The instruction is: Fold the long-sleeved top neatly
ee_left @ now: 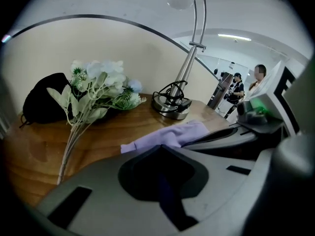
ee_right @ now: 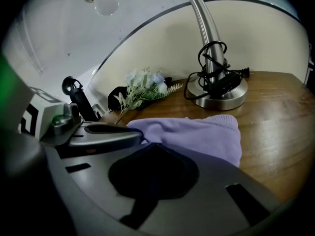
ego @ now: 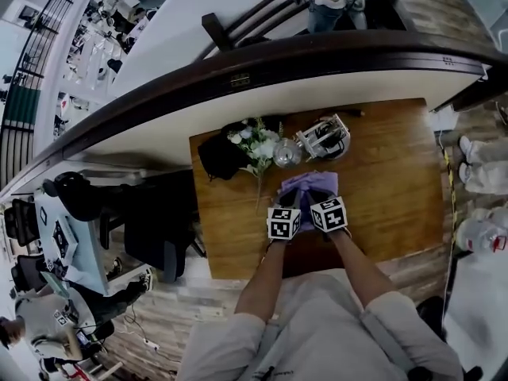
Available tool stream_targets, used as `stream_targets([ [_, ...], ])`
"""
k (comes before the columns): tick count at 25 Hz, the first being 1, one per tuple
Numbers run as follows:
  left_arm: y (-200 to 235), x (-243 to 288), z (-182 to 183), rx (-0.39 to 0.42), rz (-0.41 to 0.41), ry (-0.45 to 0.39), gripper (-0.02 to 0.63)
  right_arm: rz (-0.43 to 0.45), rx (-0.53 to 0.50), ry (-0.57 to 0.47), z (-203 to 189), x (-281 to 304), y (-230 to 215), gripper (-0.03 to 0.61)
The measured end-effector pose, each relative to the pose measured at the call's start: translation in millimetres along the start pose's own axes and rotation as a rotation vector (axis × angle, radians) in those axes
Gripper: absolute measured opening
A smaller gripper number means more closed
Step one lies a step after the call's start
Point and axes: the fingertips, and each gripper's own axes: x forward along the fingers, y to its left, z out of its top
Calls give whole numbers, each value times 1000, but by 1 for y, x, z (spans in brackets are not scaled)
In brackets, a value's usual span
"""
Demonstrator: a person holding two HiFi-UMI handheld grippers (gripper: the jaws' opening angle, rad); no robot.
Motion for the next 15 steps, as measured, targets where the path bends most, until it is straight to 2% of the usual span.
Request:
stream_targets([
  [10, 1, 1, -5, 11, 25, 16, 23, 46, 4, 30, -5, 2, 3, 8],
  [15, -3, 4, -2, 21, 18, -2, 23, 70, -48, -7, -4, -2, 2, 8],
])
